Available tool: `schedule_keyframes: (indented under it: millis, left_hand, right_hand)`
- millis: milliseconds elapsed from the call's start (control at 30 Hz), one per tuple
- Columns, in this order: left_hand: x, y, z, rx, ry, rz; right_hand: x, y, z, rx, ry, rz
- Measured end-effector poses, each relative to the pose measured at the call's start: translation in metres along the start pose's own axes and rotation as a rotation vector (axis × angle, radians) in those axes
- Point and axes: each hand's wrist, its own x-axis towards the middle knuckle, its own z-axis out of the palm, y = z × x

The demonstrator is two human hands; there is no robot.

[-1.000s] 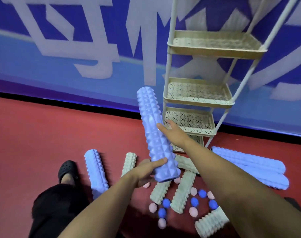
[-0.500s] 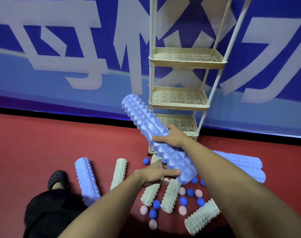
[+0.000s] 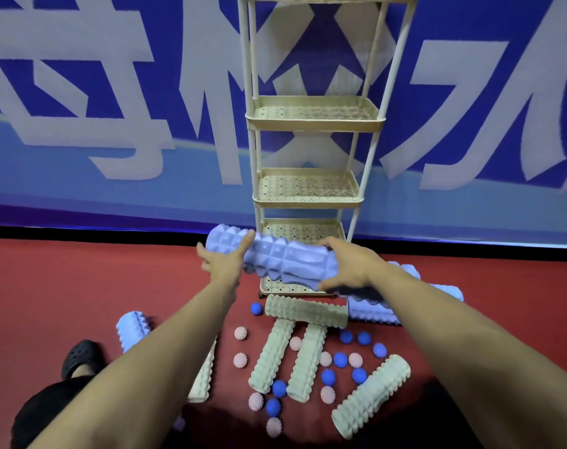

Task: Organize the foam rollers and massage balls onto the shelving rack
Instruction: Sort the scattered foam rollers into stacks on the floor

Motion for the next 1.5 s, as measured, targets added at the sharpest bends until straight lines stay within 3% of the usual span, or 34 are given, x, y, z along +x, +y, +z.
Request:
schedule_keyframes:
  millis: [133,267,400,500,633,733,833,1133,1267,1333,1500]
  left_hand:
    - [0.018,0.001,-0.009,0.106,-0.040,-0.016]
    - [0.018,-0.003,-0.011,0.093,-0.332,-0.234]
    - [0.012,-0.018,0.009,0.045,-0.529,-0.275]
    - [0.011,-0.029,0.032,0.033,-0.527,-0.239]
    - [0.009,-0.047,0.066,0.008,-0.508,-0.202]
    - [0.006,-0.059,0.095,-0.015,-0.527,-0.184]
    - [0.009,-0.069,0.120,-0.013,-0.557,-0.158]
    - [0.044,-0.118,0.199,0.047,-0.612,-0.117]
    - [0.068,-0.158,0.240,0.094,-0.615,-0.228]
    - [0.077,-0.175,0.263,0.194,-0.634,-0.219]
    - [0.124,-0.242,0.305,0.621,-0.685,0.030]
  right_hand:
    - [-0.018,0.017,-0.021,-0.236,0.063,-0.080]
    - [-0.016,0.046,-0.023,-0.244,0.062,-0.089]
    - [-0.011,0.076,-0.019,-0.292,0.067,-0.101]
    - [-0.010,0.090,-0.019,-0.341,0.017,-0.051]
    - [0.000,0.105,-0.013,-0.126,-0.003,0.002]
    - [0.020,0.115,-0.001,-0.230,-0.011,-0.056]
    - [0.035,0.133,0.006,-0.173,-0.087,-0.055]
    - [0.084,0.239,0.011,-0.104,-0.231,0.082]
    - [0.110,0.299,0.028,-0.162,-0.242,0.122]
    - [0.125,0.332,0.042,-0.218,-0.225,0.129]
    - [0.163,0.408,0.064,-0.384,-0.139,0.150]
